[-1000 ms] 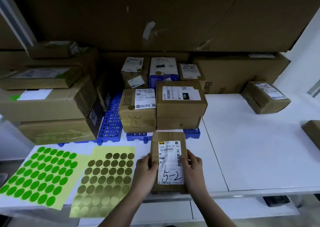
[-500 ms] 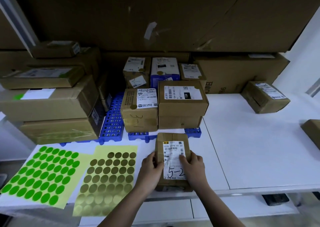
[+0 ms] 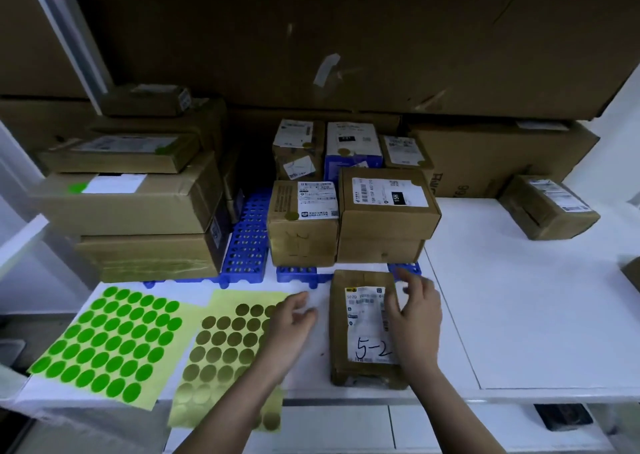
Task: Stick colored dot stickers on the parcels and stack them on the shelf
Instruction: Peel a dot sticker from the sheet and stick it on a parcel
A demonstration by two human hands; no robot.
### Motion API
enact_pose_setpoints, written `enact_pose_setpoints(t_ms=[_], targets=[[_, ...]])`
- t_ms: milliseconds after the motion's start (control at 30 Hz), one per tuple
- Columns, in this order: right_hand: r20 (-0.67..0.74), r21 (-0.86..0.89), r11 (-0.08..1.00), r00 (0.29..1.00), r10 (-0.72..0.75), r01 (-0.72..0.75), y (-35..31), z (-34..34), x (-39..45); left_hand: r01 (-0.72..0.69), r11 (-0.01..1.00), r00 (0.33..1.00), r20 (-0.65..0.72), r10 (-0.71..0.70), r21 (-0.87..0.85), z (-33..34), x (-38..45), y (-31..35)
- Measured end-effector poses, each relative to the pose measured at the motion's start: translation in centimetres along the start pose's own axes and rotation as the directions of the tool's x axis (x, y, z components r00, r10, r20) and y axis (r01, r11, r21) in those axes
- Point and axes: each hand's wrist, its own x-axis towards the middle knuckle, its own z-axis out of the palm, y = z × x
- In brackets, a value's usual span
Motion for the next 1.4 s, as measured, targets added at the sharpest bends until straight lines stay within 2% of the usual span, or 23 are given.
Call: enact_pose_setpoints(t_ms=[67, 167, 233, 367, 467, 567, 700, 767, 867, 1033, 1167, 1333, 1400], targets=[[0.081, 0.075, 0.986, 0.985, -0.155, 0.149, -2.8, 0.8, 0.3, -0.007, 0.999, 0.998, -0.067, 0.005, -0.042, -2.1, 0.3, -0.4], [0.32, 0.184, 0.962, 0.913, -0.254, 0.203, -6.9, 3.6, -0.1, 0.012, 0.997, 0.984, -0.176, -0.024, -0.072, -5.4, 0.5, -1.4], [0.456, 0.193, 0.956, 0.842, -0.288, 0.222, -9.2, 6.1, -1.1, 0.026, 0.999, 0.97, -0.24, -0.035, -0.042, -7.7, 0.4, -2.3], [0.644, 0.157, 0.96, 0.713, -0.277, 0.232, -12.6, 11.2, -3.0, 0.049, 0.988, 0.946, -0.325, 0.001, 0.146, -11.7, 0.3, -4.3], [0.732, 0.114, 0.957, 0.629, -0.263, 0.267, -14.4, 14.2, -4.2, 0.06, 0.936, 0.935, -0.348, 0.069, 0.347, -14.3, 0.3, -6.0], [0.779, 0.04, 0.942, 0.58, -0.238, 0.333, -15.8, 16.7, -5.0, 0.079, 0.842, 0.936, -0.331, 0.122, 0.534, -16.6, 0.2, -7.9], [0.815, -0.092, 0.886, 0.545, -0.195, 0.454, -17.3, 19.5, -5.7, 0.067, 0.707, 0.96, -0.239, 0.147, 0.704, -18.4, 0.4, -9.8], [0.821, -0.146, 0.87, 0.548, -0.16, 0.472, -17.7, 20.4, -5.9, 0.076, 0.635, 0.967, -0.211, 0.14, 0.768, -19.0, 0.5, -10.3], [0.818, -0.22, 0.855, 0.566, -0.101, 0.471, -18.5, 21.7, -6.2, 0.094, 0.58, 0.978, -0.183, 0.097, 0.809, -19.9, 0.4, -10.8], [0.824, -0.314, 0.821, 0.567, -0.015, 0.477, -19.3, 23.0, -6.3, 0.065, 0.557, 0.99, -0.122, 0.066, 0.828, -20.7, 0.5, -11.5], [0.836, -0.321, 0.857, 0.547, 0.055, 0.404, -19.4, 23.6, -5.5, 0.052, 0.571, 0.993, -0.101, 0.054, 0.819, -21.1, 0.7, -11.6], [0.852, -0.25, 0.918, 0.52, 0.057, 0.309, -19.1, 23.9, -4.7, 0.029, 0.598, 0.996, -0.075, 0.053, 0.801, -21.7, 0.6, -11.4], [0.854, -0.15, 0.968, 0.52, 0.025, 0.2, -18.5, 23.8, -4.6, 0.013, 0.635, 0.993, -0.082, 0.08, 0.772, -22.1, 0.8, -11.0]])
